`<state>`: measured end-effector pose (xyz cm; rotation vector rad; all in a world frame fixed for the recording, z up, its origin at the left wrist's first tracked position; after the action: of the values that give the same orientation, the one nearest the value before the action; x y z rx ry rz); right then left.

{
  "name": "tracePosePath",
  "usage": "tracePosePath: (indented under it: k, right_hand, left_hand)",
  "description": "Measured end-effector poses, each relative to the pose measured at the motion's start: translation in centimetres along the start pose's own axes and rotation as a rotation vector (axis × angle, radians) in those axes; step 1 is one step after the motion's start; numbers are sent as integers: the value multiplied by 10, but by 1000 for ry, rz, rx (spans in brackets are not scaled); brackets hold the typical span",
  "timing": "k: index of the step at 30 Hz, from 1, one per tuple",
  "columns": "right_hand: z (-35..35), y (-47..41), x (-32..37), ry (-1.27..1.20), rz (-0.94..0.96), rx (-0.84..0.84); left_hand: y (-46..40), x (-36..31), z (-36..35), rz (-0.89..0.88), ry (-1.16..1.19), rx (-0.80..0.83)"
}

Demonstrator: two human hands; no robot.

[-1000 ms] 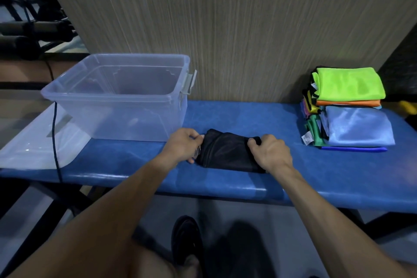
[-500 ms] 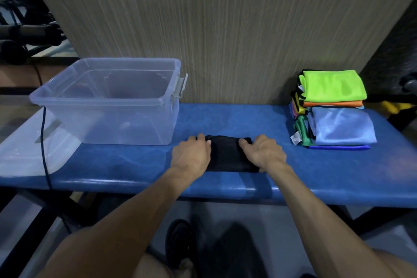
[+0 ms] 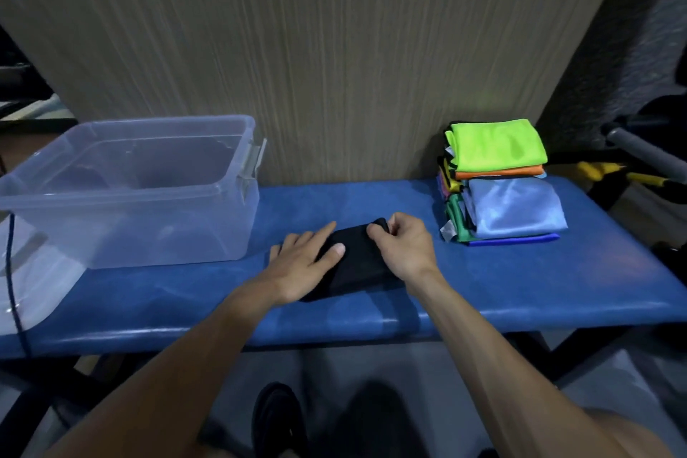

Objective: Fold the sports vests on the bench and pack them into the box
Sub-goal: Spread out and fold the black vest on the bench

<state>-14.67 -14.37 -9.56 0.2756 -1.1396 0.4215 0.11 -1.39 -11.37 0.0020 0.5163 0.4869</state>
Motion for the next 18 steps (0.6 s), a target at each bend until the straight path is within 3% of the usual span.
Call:
tracePosePath:
  k: [7,11,15,18]
  right_hand:
    - [60,-7,-22,40,11,-123]
    - [104,-10,-39,-21,-42,-146]
    - [163,-20,-40,-160,-57,-201]
    - [201,-33,-43,-217,-64,-321]
  left_hand:
    - [-22,-52,-23,-203,28,70]
    - [-38,-87,-26,-331,185,142]
    - [-64,-148,-21,-450,286,46]
    - [-89,-194,-25,-423,462,-95]
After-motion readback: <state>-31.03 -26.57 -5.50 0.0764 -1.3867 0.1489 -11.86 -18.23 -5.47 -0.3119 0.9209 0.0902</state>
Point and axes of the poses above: each hand's wrist, its own y-axis away from the middle knuckle, its own z-axis out of the back of the hand, x = y × z, the point moved 2 cm from there along -y, towards the middle knuckle
